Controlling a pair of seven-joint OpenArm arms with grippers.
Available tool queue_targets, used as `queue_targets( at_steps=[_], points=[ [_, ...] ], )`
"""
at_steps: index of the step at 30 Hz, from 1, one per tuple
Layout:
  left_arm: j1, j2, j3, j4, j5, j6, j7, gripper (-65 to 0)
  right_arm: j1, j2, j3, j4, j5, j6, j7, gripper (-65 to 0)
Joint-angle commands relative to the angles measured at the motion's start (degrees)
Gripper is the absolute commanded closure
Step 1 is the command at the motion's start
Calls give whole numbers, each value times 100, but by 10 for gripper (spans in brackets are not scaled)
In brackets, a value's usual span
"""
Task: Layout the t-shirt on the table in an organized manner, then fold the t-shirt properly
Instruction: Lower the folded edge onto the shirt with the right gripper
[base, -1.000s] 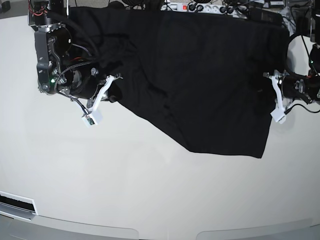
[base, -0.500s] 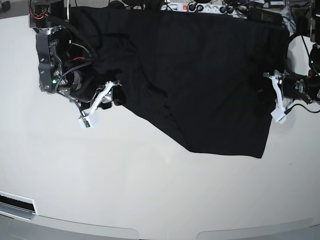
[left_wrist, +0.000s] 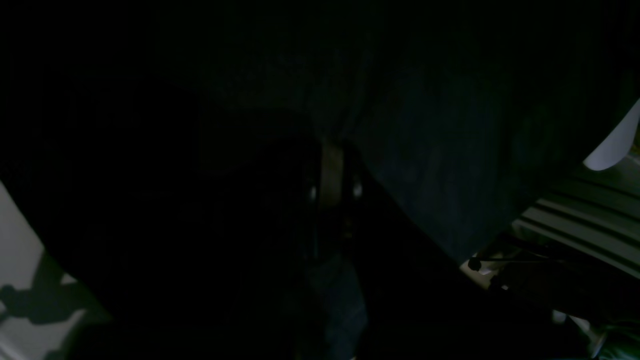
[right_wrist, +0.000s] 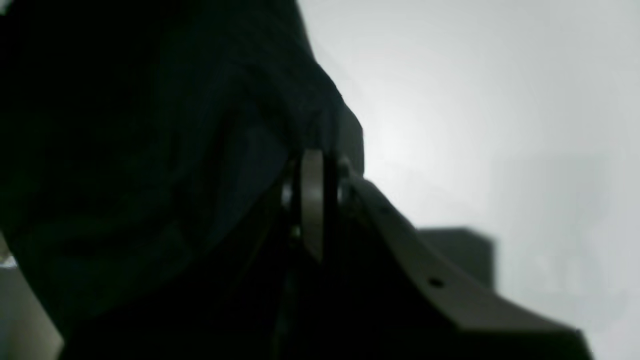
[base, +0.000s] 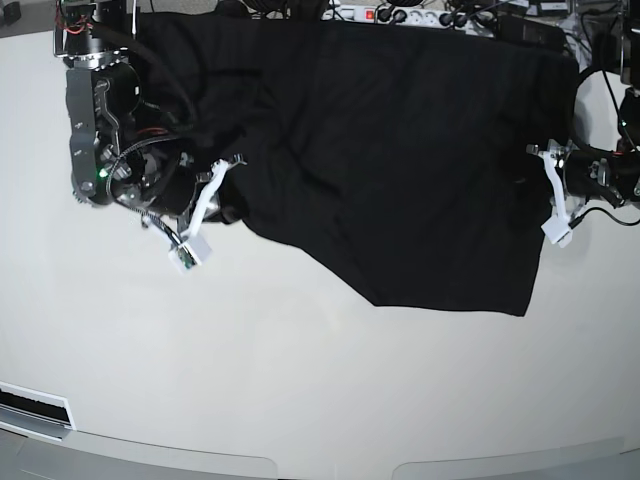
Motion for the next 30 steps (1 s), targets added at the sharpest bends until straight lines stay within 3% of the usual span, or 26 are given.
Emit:
queue_targets(
  at_steps=[1, 9, 12, 13, 15, 18, 23, 26, 27, 30],
  points=[
    [-83, -122, -39, 68, -94, -32, -42, 0, 118, 39, 20, 251, 129, 15, 116, 0],
    [-83, -122, -39, 68, -94, -32, -42, 0, 111, 39, 20, 610, 129, -192, -348, 0],
    [-83, -122, -39, 68, -94, -32, -44, 0, 103, 37, 20, 610, 103, -361, -345, -165],
    [-83, -122, -39, 68, -94, -32, -42, 0, 103, 39, 20, 610, 33, -420, -339, -140],
    [-83, -122, -39, 68, -92, -32, -42, 0, 103, 37, 20, 610, -225, -437, -326, 0],
    [-83, -122, -39, 68, -94, -32, -44, 0, 105, 37, 20, 610, -542, -522, -212, 0],
    [-83, -122, -39, 68, -94, -32, -42, 0, 52, 35, 20, 588, -273, -262, -221, -6],
    [-81, -125, -39, 68, -92, -32, -39, 0, -15, 37, 20, 562, -286, -579, -197, -249],
    [-83, -122, -39, 68, -94, -32, -39, 0, -17, 37, 20, 501, -297, -621, -181, -296],
    [-83, -122, -39, 68, -94, -32, -42, 0, 11, 37, 20, 177, -299, -732, 72, -299]
  ],
)
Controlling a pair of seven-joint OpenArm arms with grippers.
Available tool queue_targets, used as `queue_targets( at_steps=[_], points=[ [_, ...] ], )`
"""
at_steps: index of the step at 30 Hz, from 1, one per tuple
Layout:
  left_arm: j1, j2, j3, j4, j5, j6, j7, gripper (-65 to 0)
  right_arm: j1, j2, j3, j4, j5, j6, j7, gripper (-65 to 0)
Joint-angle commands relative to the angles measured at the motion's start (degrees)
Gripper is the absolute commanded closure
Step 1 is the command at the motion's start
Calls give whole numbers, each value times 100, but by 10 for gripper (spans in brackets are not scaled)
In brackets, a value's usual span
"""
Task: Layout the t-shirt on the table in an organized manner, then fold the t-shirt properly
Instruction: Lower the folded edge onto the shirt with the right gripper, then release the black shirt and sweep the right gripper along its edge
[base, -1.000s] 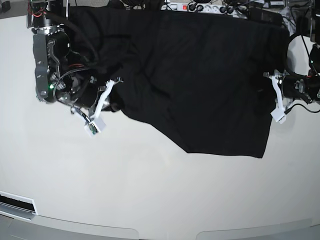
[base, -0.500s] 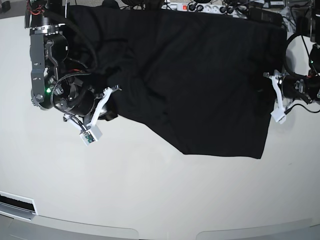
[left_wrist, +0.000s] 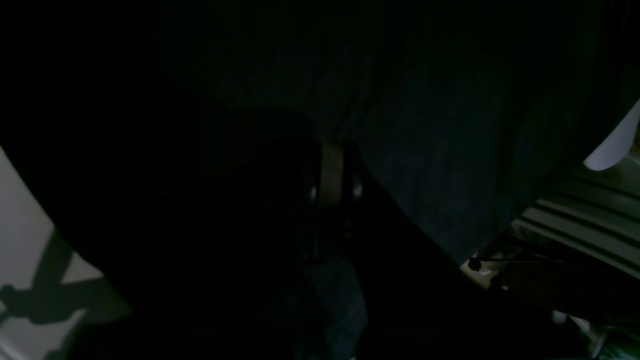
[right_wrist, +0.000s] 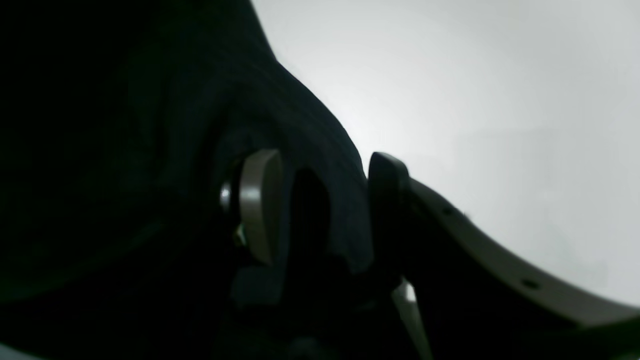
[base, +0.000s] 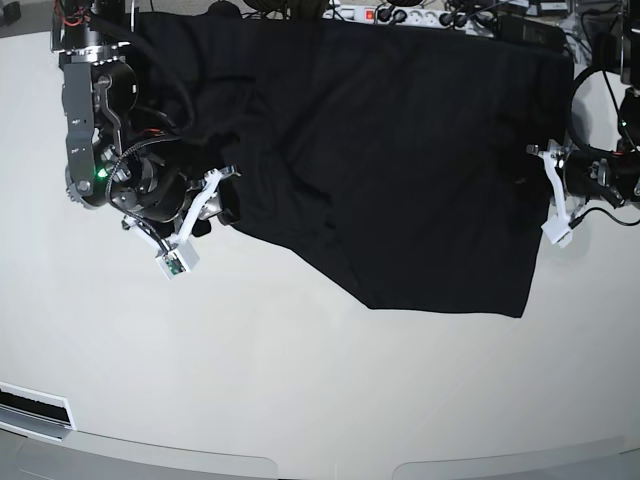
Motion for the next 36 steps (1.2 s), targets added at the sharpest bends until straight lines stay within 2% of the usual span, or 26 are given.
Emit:
queue_targets(
  at_steps=[1, 4, 6, 9, 13, 19, 23, 25, 30, 36],
  points=[
    [-79, -120, -39, 68, -92, -32, -39, 0, 109, 37, 20, -50, 92, 9, 216, -299],
    [-81, -120, -39, 68, -94, -32, -42, 0, 210, 37, 20, -533, 94, 87, 411, -285],
    [-81, -120, -39, 68, -92, -32, -42, 0, 315, 37, 20, -804, 94, 133, 498, -228],
    [-79, -120, -39, 68, -90, -32, -39, 0, 474, 35, 20, -1115, 94, 195, 544, -105],
    [-81, -120, -39, 68, -92, -32, -42, 0, 647, 37, 20, -1351, 50, 437, 544, 0],
    [-79, -120, -39, 68, -90, -32, -39, 0, 929, 57, 20, -1311, 96, 702, 459, 0],
    [-15, -122, -39, 68, -90, -32, -39, 0, 979, 55, 20, -920, 94, 743, 188, 0],
    [33, -122, -39, 68, -90, -32, -39, 0, 979, 55, 20, -706, 94, 649, -13, 0],
    [96, -120, -39, 68, -90, -32, -39, 0, 984, 111, 20, -166, -55, 94, -195, 0],
    [109, -125, -39, 68, -85, -32, -39, 0, 1126, 166, 20, 203, -1161, -529, -133, 0]
  ],
)
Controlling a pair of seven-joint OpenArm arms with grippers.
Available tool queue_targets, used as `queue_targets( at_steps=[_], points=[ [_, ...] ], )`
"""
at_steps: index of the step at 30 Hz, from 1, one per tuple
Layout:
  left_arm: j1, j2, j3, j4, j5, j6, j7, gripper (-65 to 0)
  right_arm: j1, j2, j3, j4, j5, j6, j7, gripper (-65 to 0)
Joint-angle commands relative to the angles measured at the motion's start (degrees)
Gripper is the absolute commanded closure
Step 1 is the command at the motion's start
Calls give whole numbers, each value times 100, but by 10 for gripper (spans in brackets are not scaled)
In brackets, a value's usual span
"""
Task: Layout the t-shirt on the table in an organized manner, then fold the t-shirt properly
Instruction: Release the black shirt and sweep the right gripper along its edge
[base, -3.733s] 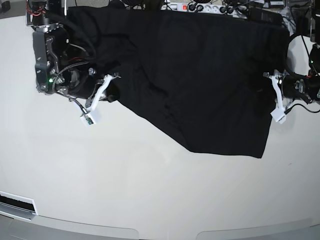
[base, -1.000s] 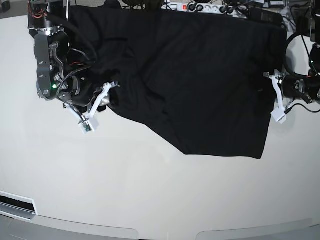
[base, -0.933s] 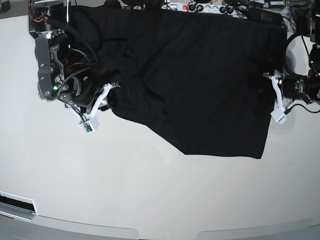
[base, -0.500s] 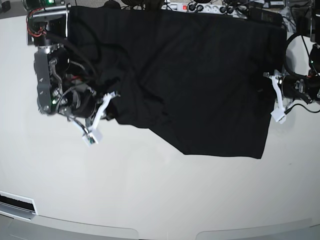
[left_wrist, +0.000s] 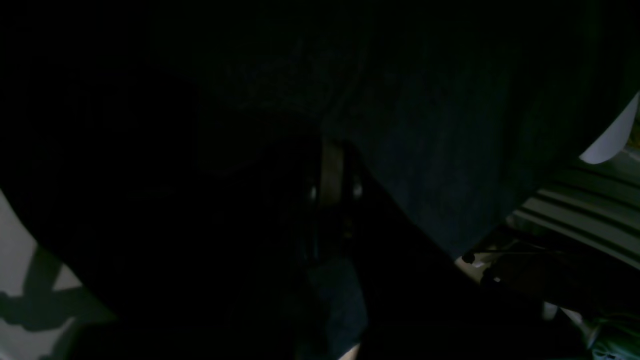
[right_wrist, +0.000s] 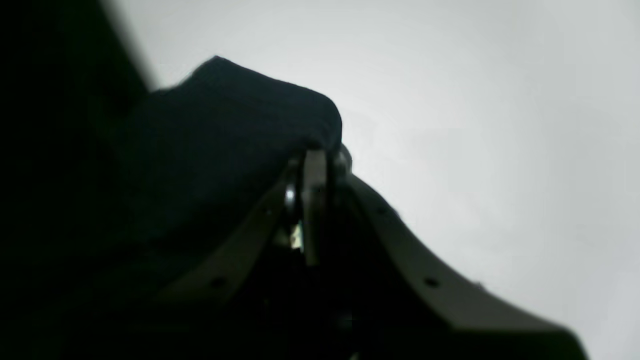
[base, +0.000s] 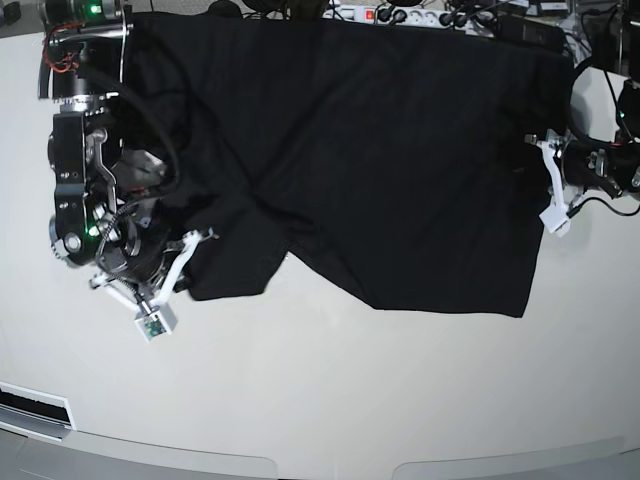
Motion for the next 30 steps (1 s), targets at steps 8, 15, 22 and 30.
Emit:
queue_targets(
  at_steps=[8, 15, 22, 30],
  points=[
    [-111, -122, -39, 68, -85, -32, -39, 0, 553, 376, 20, 101, -396, -313, 282, 0],
    [-85, -125, -39, 68, 173, -32, -39, 0, 1038, 981, 13, 37, 413, 151, 280, 0],
    [-83, -125, -39, 68, 166, -32, -42, 0, 1300, 1049, 7, -728, 896, 715, 422, 0],
    [-90, -122, -39, 68, 164, -32, -48, 0, 1718, 1093, 9, -1314, 251, -387, 494, -247]
  ],
)
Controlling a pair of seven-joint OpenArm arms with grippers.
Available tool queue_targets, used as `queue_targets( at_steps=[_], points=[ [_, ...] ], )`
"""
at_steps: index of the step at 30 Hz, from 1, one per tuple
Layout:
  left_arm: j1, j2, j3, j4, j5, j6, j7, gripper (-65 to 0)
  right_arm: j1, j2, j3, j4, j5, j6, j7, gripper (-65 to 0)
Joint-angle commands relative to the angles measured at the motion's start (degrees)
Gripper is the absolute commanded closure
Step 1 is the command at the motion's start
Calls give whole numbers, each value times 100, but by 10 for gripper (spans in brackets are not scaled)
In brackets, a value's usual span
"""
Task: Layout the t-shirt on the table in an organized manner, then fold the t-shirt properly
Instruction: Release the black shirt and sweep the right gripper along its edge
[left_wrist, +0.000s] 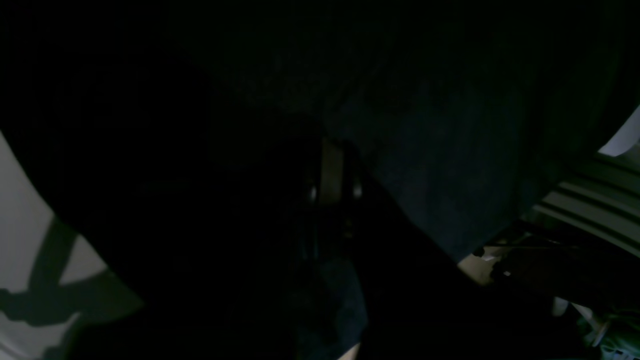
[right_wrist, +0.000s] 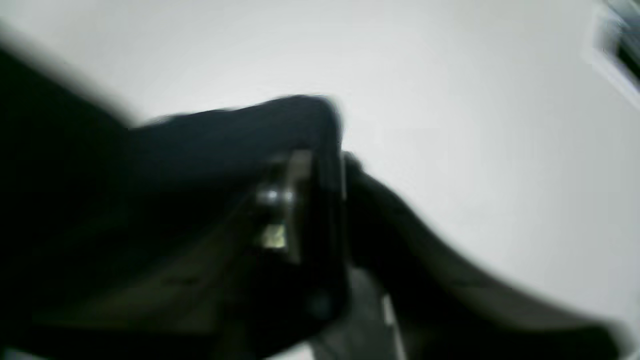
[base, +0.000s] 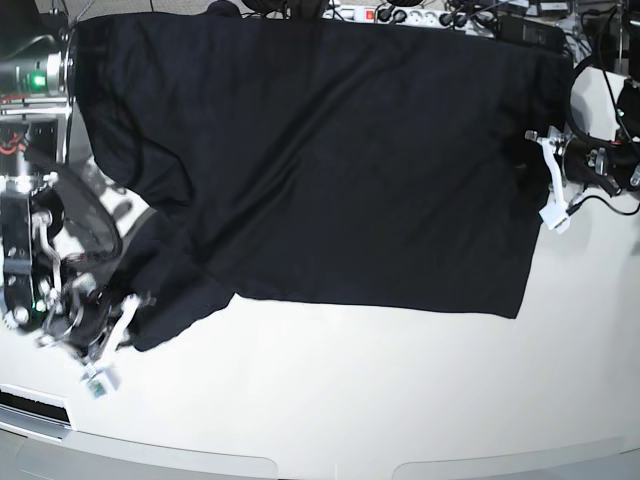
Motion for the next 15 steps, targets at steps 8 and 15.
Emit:
queue_targets(
  at_steps=[8, 15],
  points=[
    [-79, -122, -39, 68, -79, -32, -57, 0, 1069, 308, 44, 109, 472, -575, -1121, -304],
    [-127, -125, -42, 68, 83, -32, -352, 0, 658, 308, 170, 111, 2872, 636, -1788, -302]
  ],
)
